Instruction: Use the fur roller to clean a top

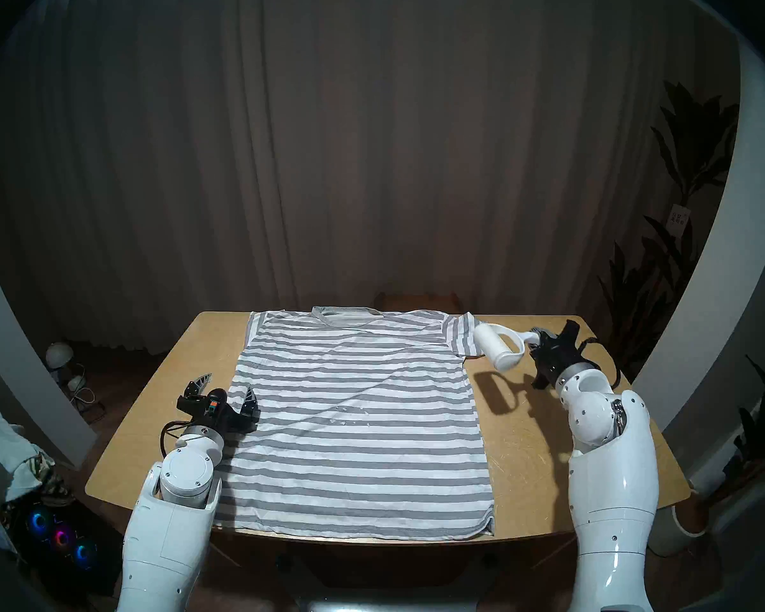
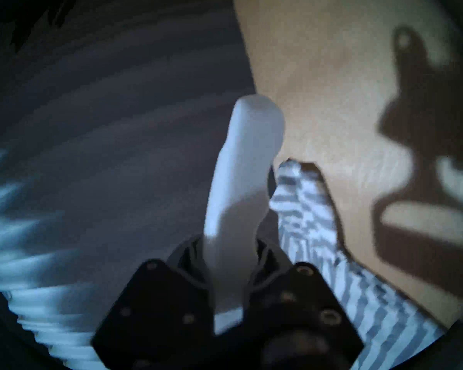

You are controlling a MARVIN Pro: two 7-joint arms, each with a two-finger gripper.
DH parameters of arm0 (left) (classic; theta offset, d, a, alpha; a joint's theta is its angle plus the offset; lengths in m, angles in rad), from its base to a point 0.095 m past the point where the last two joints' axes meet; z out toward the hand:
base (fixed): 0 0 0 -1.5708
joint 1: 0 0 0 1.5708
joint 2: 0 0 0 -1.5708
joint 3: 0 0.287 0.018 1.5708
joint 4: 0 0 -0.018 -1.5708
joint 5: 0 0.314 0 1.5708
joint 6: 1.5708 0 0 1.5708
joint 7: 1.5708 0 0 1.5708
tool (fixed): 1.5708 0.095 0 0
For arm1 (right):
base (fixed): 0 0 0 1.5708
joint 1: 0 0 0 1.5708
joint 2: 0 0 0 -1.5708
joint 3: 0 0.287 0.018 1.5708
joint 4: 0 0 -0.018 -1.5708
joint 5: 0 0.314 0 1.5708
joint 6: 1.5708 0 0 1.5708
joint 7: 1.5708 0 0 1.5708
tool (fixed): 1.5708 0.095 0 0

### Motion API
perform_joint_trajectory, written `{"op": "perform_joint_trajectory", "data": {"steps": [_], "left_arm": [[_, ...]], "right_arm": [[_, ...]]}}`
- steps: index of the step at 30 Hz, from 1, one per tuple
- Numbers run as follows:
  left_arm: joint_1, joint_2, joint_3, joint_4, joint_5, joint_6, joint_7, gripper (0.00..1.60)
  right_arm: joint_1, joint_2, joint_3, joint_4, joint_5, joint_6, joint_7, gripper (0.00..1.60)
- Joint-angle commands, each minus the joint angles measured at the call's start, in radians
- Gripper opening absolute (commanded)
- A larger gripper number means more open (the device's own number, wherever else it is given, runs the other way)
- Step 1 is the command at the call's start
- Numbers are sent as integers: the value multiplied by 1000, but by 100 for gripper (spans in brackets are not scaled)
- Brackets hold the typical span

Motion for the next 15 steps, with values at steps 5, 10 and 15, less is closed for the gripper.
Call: {"op": "perform_joint_trajectory", "data": {"steps": [5, 10, 15], "left_arm": [[-3, -2, -6, -26, -12, -19, 3, 160], [6, 4, -15, -31, -16, -28, 3, 160], [34, 12, -30, -64, -25, -80, 7, 160]], "right_arm": [[-133, -7, -219, -137, -32, 37, 117, 0], [-187, -10, -315, -166, -46, 20, 152, 0], [-225, -2, -393, -168, -70, -16, 185, 0]]}}
